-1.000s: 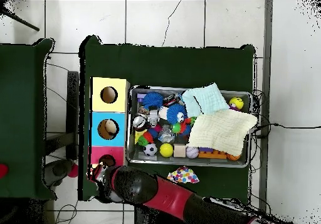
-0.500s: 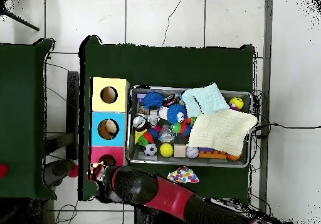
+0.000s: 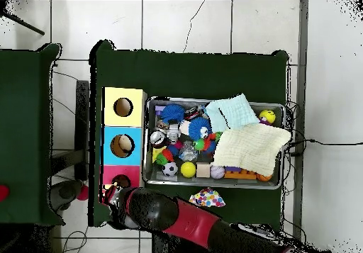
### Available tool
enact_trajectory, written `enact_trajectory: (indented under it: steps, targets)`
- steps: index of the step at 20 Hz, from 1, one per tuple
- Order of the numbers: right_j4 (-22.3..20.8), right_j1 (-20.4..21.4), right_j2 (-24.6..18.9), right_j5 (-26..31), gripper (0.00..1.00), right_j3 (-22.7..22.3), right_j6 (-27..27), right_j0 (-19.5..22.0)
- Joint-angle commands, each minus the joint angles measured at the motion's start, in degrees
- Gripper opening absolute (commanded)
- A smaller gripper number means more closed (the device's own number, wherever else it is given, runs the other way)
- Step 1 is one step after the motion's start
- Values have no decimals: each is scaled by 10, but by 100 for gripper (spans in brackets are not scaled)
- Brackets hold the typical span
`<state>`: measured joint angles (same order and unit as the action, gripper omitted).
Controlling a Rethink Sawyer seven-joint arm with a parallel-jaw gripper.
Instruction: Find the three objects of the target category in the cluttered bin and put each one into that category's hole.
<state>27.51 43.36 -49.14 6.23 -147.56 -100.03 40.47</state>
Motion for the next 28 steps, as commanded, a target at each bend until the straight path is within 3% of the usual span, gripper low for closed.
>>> enact_trajectory:
  steps: [1, 15, 16, 28]
  targets:
    - [-4, -2, 8, -41, 0, 48, -144, 0]
    - [-8, 5, 21, -37, 0, 50, -135, -8]
    - [-8, 5, 22, -36, 100, 50, -135, -8]
    - [-11, 27, 12, -28, 100, 42, -145, -12]
